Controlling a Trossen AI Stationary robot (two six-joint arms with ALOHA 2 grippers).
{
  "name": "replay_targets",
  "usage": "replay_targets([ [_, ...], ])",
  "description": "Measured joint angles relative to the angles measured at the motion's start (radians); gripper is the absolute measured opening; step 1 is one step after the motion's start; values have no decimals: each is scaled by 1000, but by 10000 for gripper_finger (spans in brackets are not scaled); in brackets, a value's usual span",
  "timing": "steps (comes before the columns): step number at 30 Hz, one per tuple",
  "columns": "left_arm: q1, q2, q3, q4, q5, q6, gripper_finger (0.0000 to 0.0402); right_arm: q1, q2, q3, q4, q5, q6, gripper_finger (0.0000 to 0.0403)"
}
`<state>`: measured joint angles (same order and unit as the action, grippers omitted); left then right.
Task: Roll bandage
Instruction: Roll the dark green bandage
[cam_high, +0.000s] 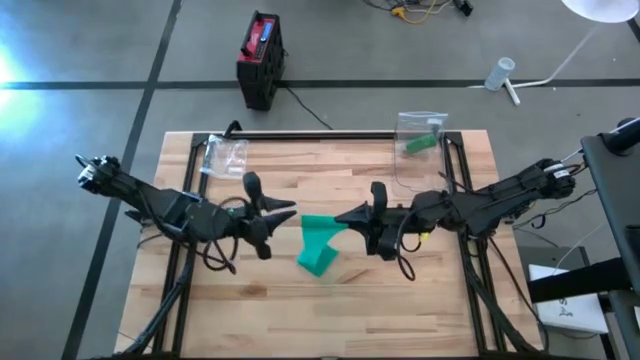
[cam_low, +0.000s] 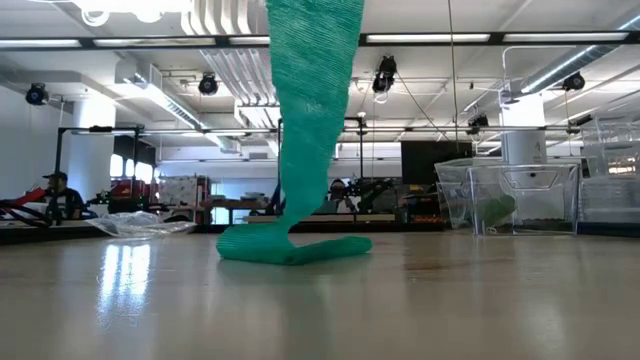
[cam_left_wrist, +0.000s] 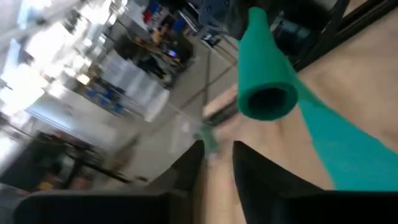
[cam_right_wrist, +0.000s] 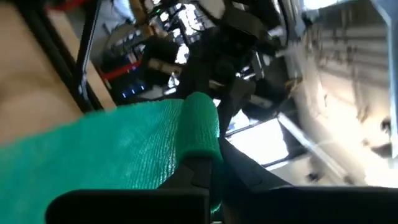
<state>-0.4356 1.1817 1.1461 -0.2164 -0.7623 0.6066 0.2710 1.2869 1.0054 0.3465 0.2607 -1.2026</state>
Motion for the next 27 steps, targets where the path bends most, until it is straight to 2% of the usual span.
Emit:
replay_targets([
  [4, 24, -56, 0, -76, 107, -153, 110, -1, 5, 1, 9, 2, -121, 8],
  [12, 98, -115, 0, -68, 299, -305, 154, 2, 34, 17, 20, 1, -186, 8],
  [19, 189, -102, -3, -75, 518, -502, 160, 3, 101, 67, 10, 2, -246, 8],
  [23, 198, -116, -3, -107, 549, -534, 153, 18, 107, 82, -2, 31, -308, 8],
  [27, 198, -133, -3, -125, 633, -575, 146, 28, 98, 86, -2, 57, -316, 8],
])
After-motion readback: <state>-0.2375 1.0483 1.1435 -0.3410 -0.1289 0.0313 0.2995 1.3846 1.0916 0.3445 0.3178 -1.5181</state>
